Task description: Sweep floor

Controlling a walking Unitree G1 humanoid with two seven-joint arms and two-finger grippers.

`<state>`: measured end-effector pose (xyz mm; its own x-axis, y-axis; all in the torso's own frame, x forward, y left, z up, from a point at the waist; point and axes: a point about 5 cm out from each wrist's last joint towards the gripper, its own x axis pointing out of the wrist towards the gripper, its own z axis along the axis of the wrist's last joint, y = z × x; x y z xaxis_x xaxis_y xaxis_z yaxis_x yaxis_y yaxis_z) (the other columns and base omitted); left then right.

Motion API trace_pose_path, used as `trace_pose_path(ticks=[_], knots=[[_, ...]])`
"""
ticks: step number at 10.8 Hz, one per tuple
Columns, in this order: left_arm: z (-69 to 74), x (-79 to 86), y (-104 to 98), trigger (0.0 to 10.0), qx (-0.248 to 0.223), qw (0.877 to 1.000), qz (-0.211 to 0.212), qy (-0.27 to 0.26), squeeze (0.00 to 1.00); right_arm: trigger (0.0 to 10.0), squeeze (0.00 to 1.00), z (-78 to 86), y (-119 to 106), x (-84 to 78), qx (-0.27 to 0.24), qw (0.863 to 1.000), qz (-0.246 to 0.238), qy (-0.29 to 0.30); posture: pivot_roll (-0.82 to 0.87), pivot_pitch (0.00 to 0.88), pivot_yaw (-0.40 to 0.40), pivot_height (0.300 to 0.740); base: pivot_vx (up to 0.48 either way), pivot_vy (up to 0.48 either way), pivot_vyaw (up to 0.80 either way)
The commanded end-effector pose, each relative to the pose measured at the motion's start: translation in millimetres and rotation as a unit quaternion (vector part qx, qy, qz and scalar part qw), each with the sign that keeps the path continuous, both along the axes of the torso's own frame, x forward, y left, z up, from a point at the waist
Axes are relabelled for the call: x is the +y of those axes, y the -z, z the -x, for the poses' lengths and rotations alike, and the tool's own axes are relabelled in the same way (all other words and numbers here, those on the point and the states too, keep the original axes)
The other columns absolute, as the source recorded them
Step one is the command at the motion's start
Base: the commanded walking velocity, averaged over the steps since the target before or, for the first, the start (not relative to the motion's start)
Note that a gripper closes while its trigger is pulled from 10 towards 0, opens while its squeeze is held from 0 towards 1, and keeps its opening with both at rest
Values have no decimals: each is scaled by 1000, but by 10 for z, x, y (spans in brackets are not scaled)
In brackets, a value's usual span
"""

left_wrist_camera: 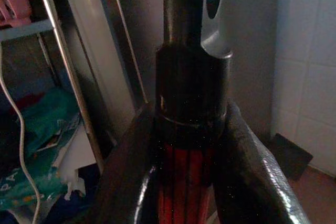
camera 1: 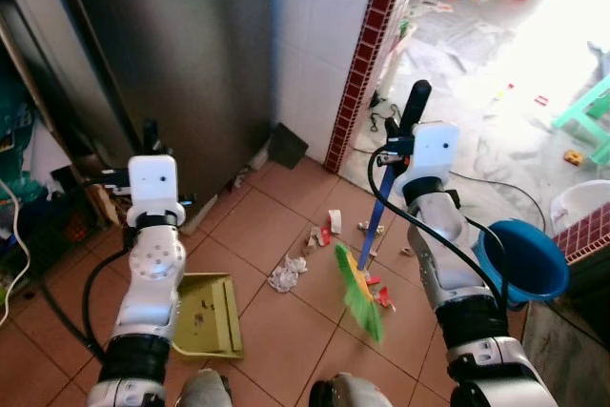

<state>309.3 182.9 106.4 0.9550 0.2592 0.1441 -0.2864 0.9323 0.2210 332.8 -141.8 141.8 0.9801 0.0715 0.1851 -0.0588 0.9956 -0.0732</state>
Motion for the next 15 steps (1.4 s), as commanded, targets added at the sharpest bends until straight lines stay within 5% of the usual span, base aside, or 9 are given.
trace_pose_path(ticks=[1, 5, 8, 12, 15], knots=[[-94, -134, -121, 10000, -46, 999, 1, 13, 0, 10000, 0, 14, -79, -99, -10, 1000, -14, 14, -40, 125, -106, 740, 0, 0, 0], [-127, -405, 146, 10000, -26, 997, 62, 35, 0, 10000, 0, 9, -107, -57, -6, 999, -34, 16, -66, 129, -99, 740, 0, 0, 0], [-168, -468, 194, 10000, -30, 997, 50, 46, 0, 10000, 0, 2, -73, -9, 15, 997, -70, 16, -62, 125, -105, 740, 0, 0, 0], [-191, -523, 217, 10000, -30, 996, 53, 64, 0, 10000, 0, 58, -57, 466, 45, 982, -103, -150, -61, 117, -110, 740, 0, 0, 0], [-199, -552, 236, 10000, -27, 995, 58, 71, 0, 10000, 0, 282, -5, 523, 92, 942, -95, -308, -72, 114, -111, 740, 0, 0, 0]])
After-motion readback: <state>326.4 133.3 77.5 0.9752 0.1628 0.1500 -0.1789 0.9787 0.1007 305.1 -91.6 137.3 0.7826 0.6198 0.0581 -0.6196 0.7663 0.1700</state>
